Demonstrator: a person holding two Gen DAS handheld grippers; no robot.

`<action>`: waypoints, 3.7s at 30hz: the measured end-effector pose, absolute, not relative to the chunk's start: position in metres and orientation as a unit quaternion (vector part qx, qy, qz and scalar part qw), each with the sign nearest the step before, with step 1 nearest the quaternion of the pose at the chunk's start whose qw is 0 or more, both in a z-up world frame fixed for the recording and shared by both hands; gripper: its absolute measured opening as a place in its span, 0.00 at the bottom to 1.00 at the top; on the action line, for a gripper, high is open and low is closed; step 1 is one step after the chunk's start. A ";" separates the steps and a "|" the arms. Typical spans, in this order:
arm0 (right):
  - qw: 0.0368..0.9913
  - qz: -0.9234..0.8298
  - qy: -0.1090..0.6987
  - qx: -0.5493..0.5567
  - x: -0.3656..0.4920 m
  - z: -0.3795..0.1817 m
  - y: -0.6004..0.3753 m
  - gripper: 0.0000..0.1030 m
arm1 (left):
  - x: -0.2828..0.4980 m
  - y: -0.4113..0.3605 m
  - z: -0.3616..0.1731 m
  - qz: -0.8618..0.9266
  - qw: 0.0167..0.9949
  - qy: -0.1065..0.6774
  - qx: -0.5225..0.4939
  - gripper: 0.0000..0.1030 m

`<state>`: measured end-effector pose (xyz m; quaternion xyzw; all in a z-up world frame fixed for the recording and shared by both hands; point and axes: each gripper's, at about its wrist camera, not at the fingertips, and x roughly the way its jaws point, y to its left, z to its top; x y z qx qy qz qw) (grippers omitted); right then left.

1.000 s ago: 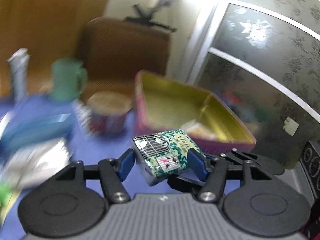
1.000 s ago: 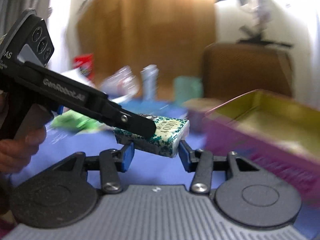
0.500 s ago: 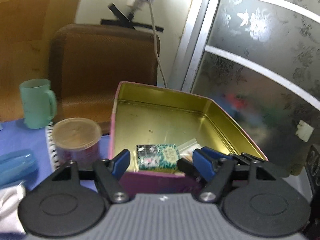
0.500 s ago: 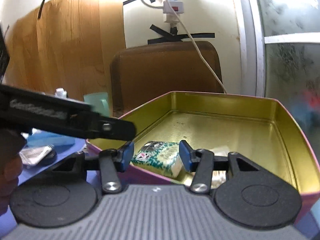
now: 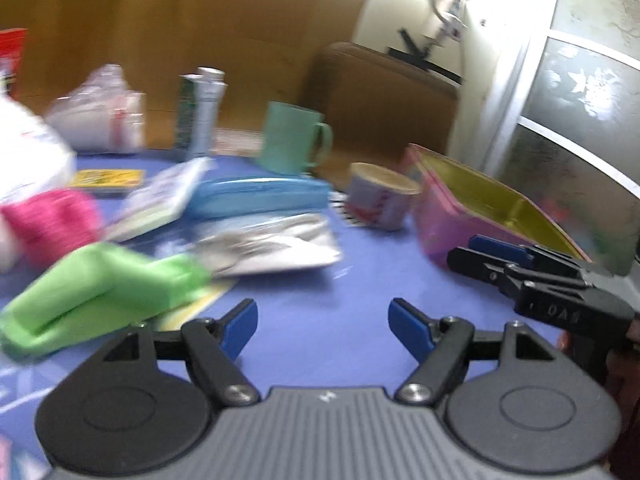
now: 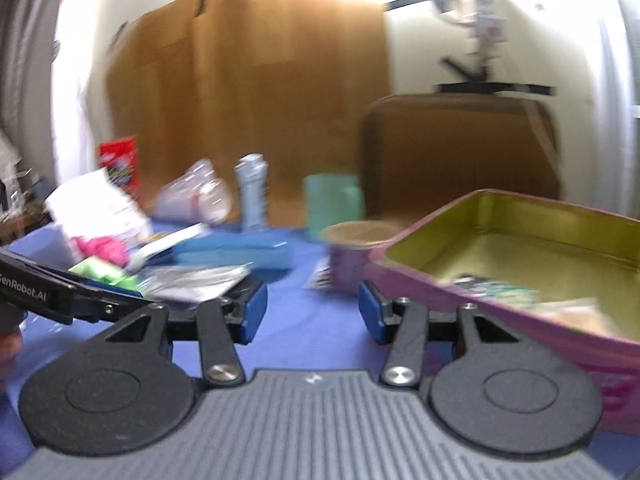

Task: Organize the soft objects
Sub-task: 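Grasp the green cloth with the left gripper, then carry the green cloth into the pink tin and release it, then reach the right gripper to the white wet-wipe pack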

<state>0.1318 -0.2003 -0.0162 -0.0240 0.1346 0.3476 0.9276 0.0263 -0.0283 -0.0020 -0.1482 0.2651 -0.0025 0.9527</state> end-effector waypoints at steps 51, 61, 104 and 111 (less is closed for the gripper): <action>0.945 0.313 0.078 -0.049 0.116 0.001 -0.230 0.04 | 0.122 -0.141 0.071 -0.199 0.943 0.232 -0.130 0.45; 0.982 0.164 0.086 -0.025 0.163 -0.003 -0.306 0.07 | 0.196 -0.223 0.071 -0.207 0.939 0.256 -0.097 0.53; 0.839 0.490 0.230 0.049 0.152 0.010 -0.076 0.43 | -0.023 0.089 -0.004 0.148 0.932 0.183 -0.276 0.64; 0.831 0.452 0.312 0.083 0.191 0.000 -0.016 0.43 | -0.028 0.095 -0.007 0.121 0.933 0.158 -0.300 0.64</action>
